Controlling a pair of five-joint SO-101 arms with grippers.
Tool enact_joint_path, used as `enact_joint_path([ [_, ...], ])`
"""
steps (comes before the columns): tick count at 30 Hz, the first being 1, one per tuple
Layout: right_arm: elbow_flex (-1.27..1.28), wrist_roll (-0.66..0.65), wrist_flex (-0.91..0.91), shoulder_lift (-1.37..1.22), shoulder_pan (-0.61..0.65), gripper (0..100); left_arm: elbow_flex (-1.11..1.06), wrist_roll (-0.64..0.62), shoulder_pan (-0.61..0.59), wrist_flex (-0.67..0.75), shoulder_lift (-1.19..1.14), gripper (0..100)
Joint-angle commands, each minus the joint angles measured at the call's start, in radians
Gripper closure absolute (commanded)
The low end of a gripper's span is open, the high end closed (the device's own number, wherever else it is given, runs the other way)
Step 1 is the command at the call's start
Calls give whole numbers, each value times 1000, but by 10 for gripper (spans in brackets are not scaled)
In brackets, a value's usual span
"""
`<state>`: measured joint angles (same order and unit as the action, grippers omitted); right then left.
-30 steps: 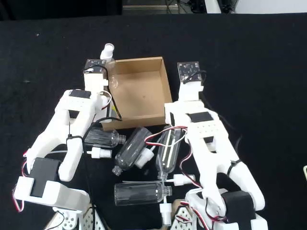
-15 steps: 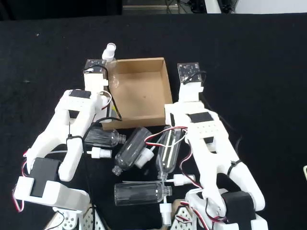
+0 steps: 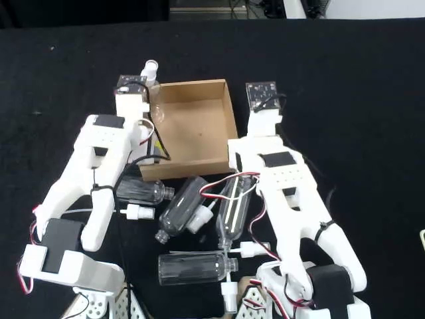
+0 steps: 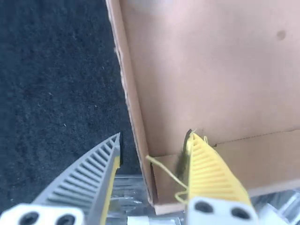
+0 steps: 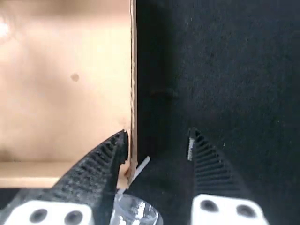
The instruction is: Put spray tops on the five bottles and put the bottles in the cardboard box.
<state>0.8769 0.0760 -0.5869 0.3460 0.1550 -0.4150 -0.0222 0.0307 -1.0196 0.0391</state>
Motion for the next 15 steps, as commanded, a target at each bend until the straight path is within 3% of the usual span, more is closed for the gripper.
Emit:
enact_joint_path([
  [1,-85,5,11,42,-18,798,124,15,8,-64,18,791],
  [8,-99,5,8,122,-20,797,216,17,-2,-166,32,791],
  [12,-93,5,-92,257,-25,797,234,18,-1,-242,129,791],
  [15,-90,5,-161,341,-26,797,222,94,-28,-293,252,791],
])
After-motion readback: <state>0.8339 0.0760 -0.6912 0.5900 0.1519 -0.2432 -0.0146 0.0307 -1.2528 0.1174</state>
